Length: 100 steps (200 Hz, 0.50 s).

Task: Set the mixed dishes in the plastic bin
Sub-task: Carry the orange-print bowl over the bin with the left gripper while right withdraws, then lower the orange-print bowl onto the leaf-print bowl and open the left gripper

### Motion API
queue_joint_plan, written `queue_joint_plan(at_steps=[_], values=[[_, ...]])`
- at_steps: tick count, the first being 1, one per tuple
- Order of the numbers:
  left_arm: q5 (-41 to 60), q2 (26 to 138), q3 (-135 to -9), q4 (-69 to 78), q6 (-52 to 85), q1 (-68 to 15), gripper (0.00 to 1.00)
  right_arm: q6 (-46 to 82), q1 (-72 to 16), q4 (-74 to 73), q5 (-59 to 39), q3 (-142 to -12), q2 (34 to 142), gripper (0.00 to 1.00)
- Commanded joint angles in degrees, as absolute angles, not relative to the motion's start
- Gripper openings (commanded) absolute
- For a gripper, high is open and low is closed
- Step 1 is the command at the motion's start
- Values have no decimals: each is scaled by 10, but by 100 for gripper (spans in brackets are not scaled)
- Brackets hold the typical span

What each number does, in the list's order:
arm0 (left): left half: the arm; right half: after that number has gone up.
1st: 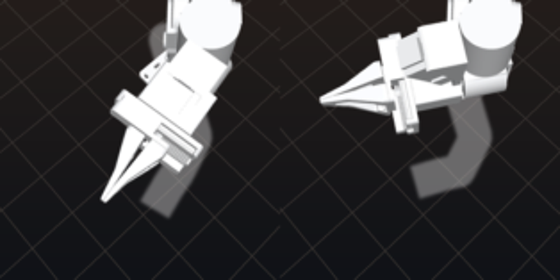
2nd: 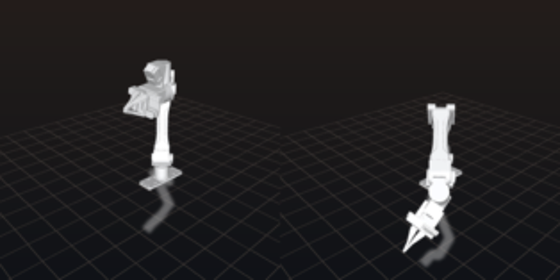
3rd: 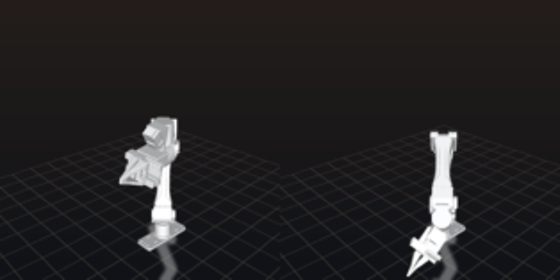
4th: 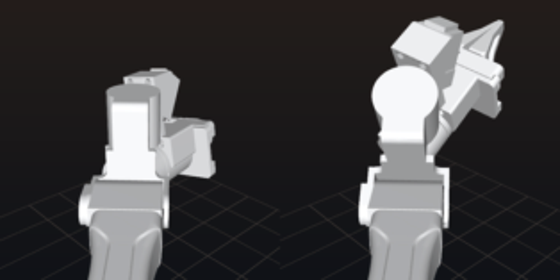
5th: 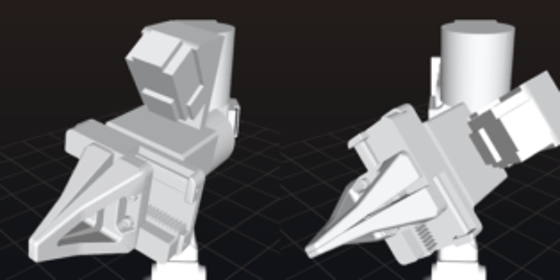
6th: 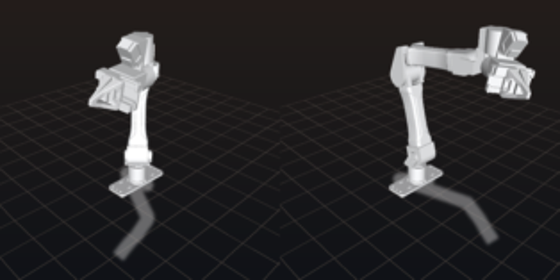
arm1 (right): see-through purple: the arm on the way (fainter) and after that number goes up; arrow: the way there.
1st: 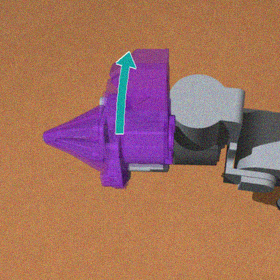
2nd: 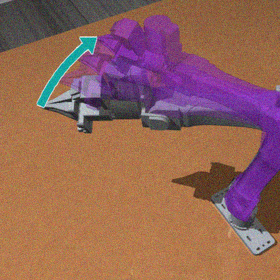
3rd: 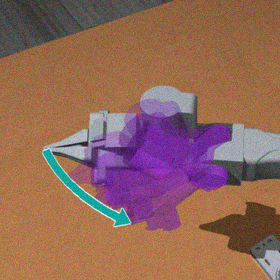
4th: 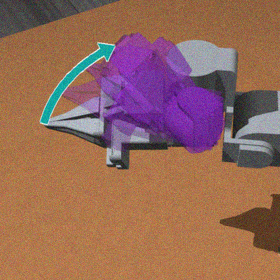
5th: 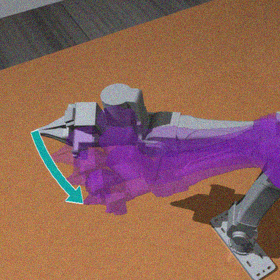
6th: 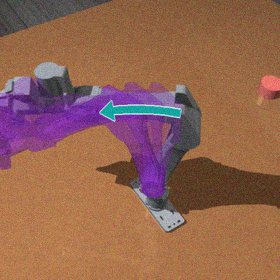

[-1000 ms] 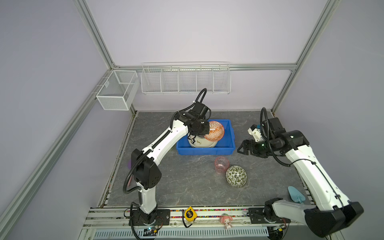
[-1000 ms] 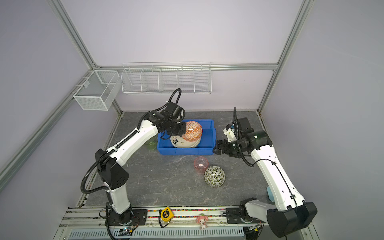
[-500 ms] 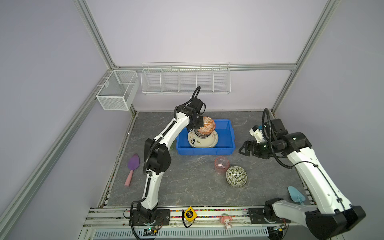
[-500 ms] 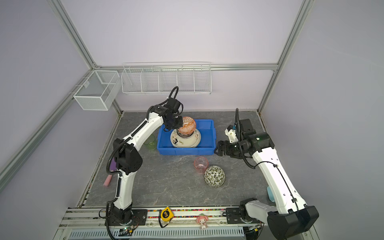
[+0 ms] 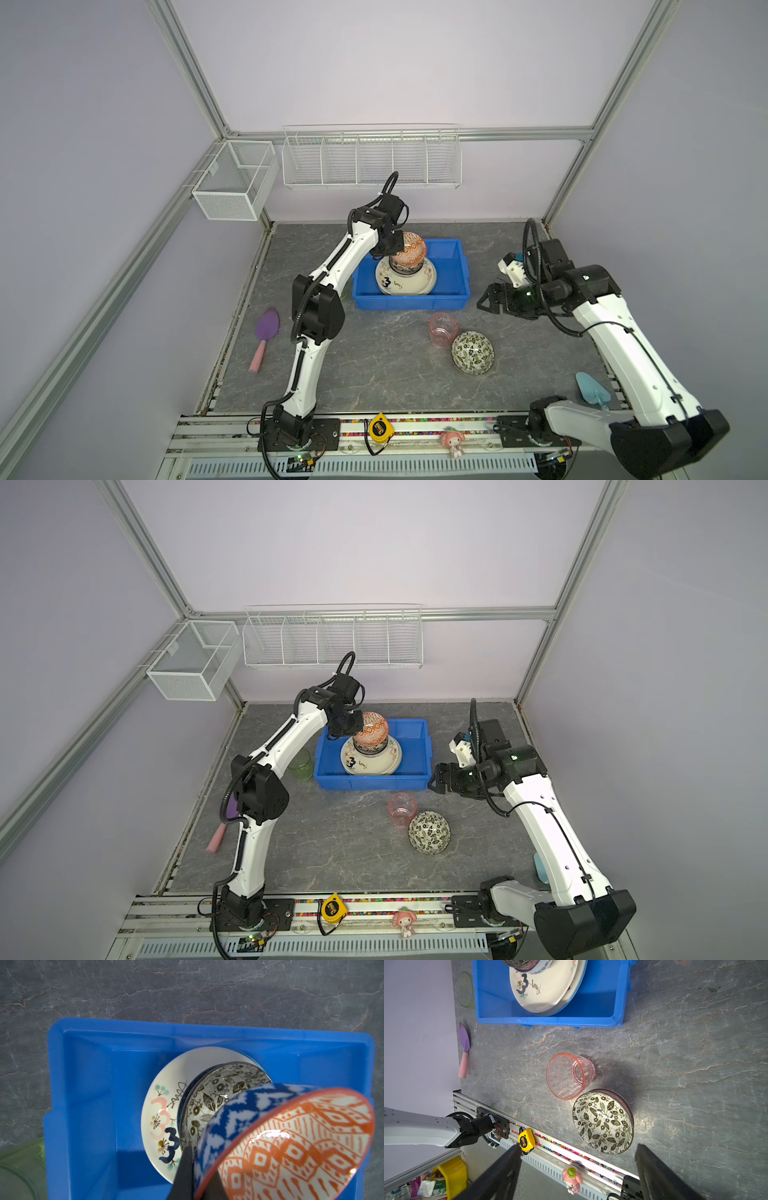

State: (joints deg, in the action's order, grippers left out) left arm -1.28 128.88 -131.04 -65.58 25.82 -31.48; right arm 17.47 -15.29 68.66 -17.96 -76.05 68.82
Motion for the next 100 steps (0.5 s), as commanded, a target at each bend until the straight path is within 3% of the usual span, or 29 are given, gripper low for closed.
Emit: queue_joint_plan(at_steps=[1, 100], values=[[-12, 1304, -1336, -664, 264, -310, 0, 159, -148, 682, -190, -753, 694, 88], [11, 1328, -1337, -655, 265, -300, 0, 159, -146, 677, -191, -742, 698, 88]])
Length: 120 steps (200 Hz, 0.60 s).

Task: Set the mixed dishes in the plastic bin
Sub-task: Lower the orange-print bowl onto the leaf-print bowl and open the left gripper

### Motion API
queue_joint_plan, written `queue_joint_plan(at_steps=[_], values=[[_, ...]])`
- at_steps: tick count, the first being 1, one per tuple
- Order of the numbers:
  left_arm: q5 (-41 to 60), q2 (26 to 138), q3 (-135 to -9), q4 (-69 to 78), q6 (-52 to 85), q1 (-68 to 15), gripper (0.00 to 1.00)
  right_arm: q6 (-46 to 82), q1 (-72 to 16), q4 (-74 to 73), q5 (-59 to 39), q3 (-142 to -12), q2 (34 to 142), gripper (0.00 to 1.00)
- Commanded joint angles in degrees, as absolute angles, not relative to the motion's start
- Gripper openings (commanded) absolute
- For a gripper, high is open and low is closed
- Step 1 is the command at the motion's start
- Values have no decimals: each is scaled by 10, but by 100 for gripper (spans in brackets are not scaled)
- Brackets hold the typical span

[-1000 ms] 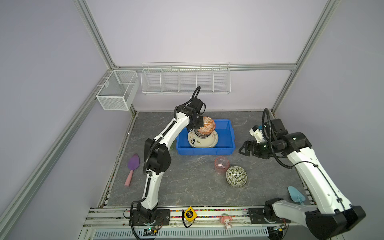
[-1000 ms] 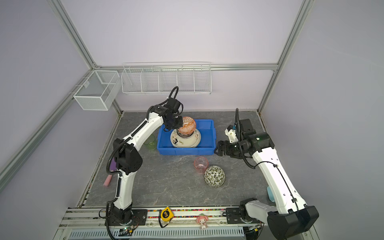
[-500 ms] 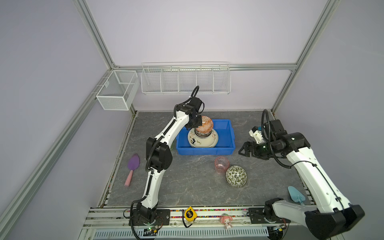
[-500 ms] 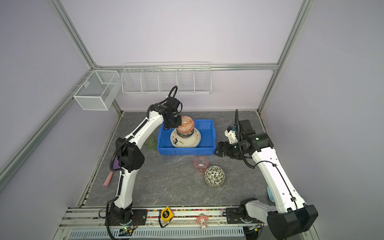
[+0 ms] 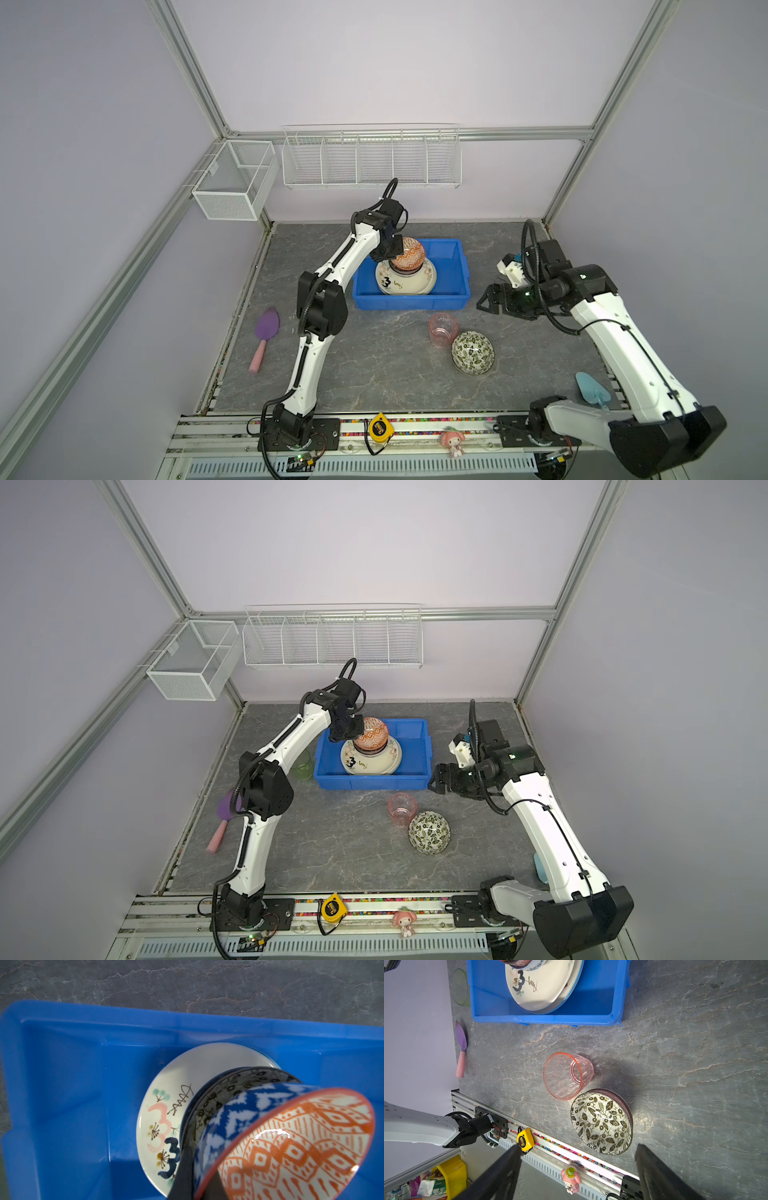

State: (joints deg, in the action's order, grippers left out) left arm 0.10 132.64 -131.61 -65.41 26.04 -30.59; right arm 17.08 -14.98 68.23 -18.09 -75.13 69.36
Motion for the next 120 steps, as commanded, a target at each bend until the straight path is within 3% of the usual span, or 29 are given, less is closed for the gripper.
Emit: queue_joint_plan(at_steps=[1, 39, 120], values=[[11, 1329, -1337, -655, 265, -300, 0, 159, -146, 677, -191, -742, 698, 88], [22, 1328, -1337, -653, 267, -300, 1, 159, -144, 675, -192, -743, 700, 88], [33, 1325, -1337, -652, 268, -300, 17, 158, -143, 675, -195, -739, 697, 88]])
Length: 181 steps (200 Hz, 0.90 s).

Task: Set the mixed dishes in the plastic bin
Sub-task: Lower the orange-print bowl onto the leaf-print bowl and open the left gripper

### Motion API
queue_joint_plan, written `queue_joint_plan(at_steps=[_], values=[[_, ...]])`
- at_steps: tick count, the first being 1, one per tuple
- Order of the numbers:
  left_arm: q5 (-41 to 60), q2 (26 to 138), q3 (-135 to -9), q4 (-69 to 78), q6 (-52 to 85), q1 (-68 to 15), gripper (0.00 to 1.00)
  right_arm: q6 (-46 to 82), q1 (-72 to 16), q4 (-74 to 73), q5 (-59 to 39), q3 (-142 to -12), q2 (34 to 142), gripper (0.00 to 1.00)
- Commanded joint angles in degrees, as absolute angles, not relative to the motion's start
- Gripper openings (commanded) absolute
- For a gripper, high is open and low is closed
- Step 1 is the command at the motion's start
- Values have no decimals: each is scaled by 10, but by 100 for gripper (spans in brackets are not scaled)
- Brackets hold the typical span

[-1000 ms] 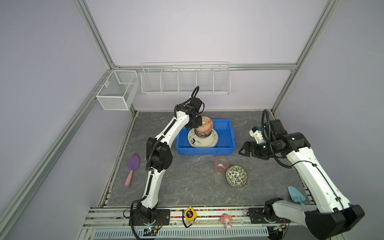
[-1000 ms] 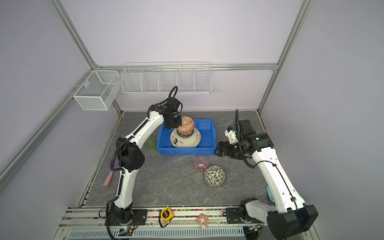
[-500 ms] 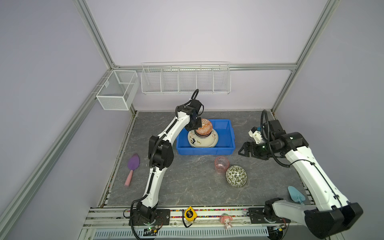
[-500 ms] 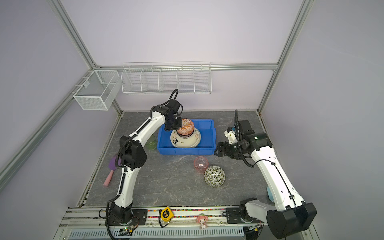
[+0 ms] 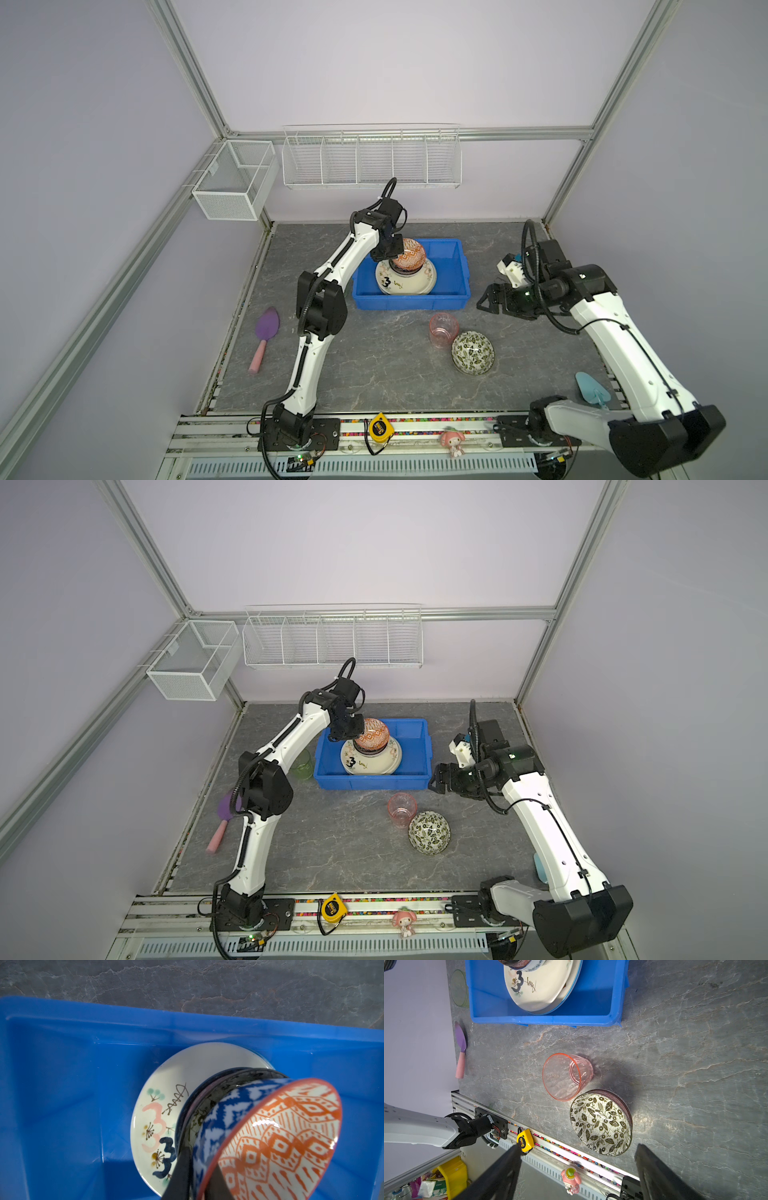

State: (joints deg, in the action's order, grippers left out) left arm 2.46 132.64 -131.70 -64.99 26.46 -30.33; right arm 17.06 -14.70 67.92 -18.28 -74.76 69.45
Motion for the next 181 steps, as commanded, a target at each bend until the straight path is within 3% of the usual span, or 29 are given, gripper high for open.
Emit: queue_joint_plan(at_steps=[1, 36, 100, 181], values=[[33, 1325, -1337, -652, 268, -300, 17, 159, -143, 675, -195, -739, 696, 88], [36, 1323, -1337, -653, 268, -300, 25, 158, -143, 675, -196, -740, 696, 88], [33, 1311, -1337, -656, 265, -300, 54, 158, -143, 674, -197, -739, 695, 88], [39, 1282, -1334, -661, 267, -300, 59, 159, -143, 672, -199, -739, 698, 88]])
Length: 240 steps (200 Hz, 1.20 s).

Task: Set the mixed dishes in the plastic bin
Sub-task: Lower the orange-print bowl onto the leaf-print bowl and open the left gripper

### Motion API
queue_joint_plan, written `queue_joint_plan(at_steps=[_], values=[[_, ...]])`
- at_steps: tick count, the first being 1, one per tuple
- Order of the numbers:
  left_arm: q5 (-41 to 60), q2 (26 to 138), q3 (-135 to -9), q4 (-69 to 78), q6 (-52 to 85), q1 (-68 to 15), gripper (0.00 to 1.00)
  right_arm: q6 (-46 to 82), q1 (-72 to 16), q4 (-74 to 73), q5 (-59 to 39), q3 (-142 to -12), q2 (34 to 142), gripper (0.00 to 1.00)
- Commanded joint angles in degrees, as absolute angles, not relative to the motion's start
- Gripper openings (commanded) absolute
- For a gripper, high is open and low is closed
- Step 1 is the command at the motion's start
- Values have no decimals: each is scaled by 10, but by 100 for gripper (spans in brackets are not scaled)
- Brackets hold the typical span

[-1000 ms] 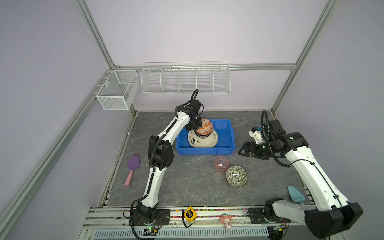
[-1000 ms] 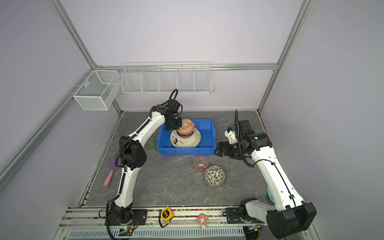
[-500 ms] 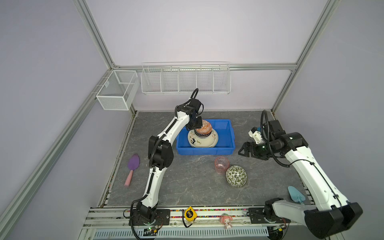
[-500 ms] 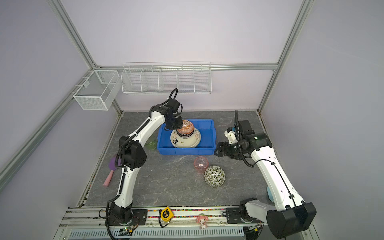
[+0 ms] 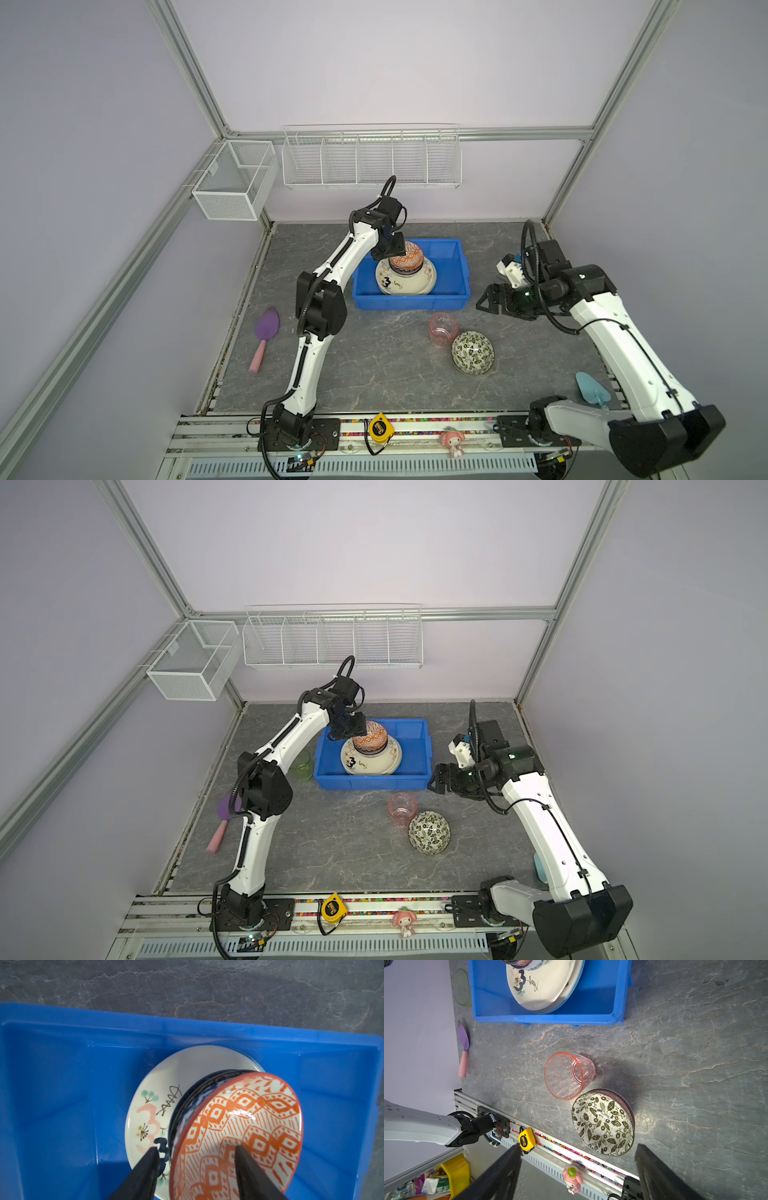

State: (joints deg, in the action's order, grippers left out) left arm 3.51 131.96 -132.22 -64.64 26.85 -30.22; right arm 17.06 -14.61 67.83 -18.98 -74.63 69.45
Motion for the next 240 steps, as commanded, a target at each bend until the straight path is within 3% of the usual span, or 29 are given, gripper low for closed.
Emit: queue_joint_plan(at_steps=[1, 240], values=[[39, 1282, -1333, -661, 267, -300, 59, 159, -143, 672, -199, -740, 698, 88], [81, 1286, -1284, -608, 284, -300, 60, 159, -142, 669, -201, -737, 704, 88]])
